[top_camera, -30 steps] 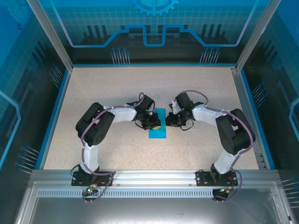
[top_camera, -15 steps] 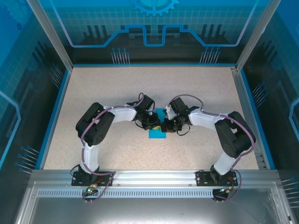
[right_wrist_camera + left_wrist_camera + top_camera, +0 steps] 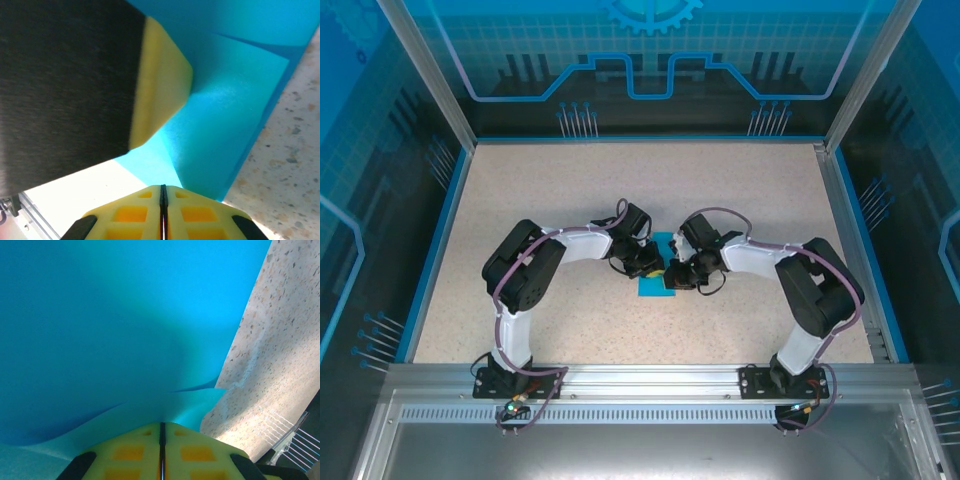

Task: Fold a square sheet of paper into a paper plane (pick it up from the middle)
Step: Fold the triangle a second time at the center of the table.

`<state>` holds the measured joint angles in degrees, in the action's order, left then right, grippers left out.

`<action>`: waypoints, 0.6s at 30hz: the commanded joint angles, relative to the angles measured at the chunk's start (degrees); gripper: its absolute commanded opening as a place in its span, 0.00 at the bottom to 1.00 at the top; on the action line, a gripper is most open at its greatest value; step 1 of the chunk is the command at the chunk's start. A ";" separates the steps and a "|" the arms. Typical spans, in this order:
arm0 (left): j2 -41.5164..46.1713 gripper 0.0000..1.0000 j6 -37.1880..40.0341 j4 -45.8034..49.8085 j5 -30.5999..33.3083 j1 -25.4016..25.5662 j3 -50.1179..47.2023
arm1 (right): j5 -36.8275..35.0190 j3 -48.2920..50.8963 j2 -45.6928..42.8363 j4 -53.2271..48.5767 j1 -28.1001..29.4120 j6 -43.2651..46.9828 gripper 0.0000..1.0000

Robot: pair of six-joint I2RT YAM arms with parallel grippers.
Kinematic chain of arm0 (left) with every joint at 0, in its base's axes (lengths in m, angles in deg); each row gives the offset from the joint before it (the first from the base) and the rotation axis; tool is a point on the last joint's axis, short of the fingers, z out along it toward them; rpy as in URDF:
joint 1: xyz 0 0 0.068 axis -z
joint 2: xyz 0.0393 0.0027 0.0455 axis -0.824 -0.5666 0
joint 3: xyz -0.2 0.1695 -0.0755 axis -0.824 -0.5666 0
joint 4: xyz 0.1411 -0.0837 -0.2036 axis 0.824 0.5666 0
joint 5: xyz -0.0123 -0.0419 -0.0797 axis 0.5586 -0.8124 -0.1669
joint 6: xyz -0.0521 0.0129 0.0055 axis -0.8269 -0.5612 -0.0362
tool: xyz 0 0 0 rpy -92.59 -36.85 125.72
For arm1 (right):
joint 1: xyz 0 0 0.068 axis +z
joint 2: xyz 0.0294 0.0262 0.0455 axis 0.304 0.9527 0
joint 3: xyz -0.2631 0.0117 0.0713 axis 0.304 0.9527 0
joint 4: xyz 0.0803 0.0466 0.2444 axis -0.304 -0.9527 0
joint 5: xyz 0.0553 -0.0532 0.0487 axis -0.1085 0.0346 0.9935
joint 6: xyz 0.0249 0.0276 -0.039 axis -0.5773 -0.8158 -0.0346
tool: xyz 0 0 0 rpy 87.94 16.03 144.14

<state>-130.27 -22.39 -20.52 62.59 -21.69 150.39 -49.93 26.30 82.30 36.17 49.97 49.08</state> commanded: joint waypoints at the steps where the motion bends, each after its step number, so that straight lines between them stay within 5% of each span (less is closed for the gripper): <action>1: -2.02 0.10 -1.57 1.68 2.07 -0.42 -0.80 | -2.04 0.60 0.99 -2.56 0.60 -0.20 0.10; 18: -2.02 0.10 -1.57 2.29 2.54 -0.49 -0.97 | -4.48 2.42 1.53 -5.19 0.60 0.37 0.10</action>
<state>-130.27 -23.46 -20.52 62.77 -21.69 150.39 -52.82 27.48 82.96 34.97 49.97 49.14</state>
